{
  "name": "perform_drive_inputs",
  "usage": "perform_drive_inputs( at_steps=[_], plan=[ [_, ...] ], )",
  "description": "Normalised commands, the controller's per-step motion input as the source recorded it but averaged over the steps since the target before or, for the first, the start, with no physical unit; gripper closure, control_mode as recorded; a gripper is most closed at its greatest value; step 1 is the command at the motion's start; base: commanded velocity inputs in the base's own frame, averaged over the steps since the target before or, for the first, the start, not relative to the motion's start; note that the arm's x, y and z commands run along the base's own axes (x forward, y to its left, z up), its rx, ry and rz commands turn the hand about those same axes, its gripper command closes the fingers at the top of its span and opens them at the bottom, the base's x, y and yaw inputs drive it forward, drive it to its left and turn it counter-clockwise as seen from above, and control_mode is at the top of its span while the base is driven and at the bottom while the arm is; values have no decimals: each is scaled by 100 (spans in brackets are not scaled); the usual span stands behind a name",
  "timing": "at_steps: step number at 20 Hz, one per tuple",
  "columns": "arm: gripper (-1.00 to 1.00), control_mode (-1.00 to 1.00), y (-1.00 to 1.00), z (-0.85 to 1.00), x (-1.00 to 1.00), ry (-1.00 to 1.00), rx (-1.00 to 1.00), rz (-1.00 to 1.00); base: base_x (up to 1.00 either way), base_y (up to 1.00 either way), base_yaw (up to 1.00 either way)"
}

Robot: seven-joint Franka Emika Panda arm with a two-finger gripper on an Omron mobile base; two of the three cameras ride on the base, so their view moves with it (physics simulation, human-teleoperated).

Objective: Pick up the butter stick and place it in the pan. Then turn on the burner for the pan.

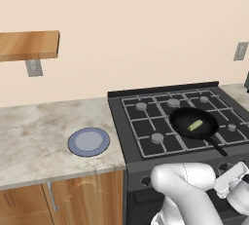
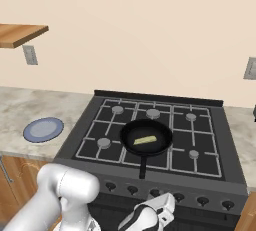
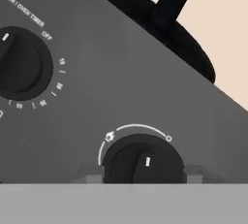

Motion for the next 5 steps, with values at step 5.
perform_drive_inputs(
  at_steps=[5],
  plan=[
    [100,-100,8,-27,0,0,-29,13,0,0,0]
  ],
)
